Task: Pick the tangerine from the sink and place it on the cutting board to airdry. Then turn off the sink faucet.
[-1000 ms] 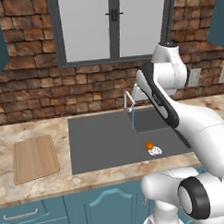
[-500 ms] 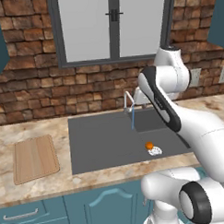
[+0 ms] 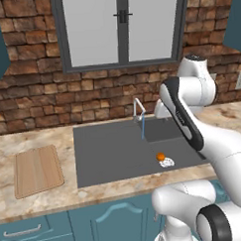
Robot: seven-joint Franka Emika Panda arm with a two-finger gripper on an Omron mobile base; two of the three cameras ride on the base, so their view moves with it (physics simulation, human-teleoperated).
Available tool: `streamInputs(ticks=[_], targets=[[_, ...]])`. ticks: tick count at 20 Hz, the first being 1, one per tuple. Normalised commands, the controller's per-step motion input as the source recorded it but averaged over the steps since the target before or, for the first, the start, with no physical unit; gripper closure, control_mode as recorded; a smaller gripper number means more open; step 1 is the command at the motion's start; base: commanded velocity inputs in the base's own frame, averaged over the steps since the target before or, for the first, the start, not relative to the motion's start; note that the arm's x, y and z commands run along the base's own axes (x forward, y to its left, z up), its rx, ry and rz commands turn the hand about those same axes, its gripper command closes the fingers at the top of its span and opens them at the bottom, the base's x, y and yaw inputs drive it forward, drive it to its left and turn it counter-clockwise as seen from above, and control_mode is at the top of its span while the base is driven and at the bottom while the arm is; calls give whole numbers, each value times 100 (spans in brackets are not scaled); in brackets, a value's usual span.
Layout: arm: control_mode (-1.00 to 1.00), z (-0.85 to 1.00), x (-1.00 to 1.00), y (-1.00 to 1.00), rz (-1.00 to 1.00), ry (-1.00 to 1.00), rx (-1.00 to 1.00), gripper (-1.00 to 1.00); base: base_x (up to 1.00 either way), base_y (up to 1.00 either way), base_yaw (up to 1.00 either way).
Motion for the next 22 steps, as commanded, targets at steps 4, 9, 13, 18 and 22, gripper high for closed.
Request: streamInputs(ticks=[4,9,13,18,22], targets=[[-100,-14,-16,-39,0,1,0,-100,0,0,0],[-100,-21,-2,-29,0,5,0,-100,0,0,0],[-100,-25,0,-17,0,6,0,-100,0,0,0],[-100,-21,6,-3,0,0,0,-100,0,0,0],[-100,-19,5,-1,0,0,0,-100,0,0,0]])
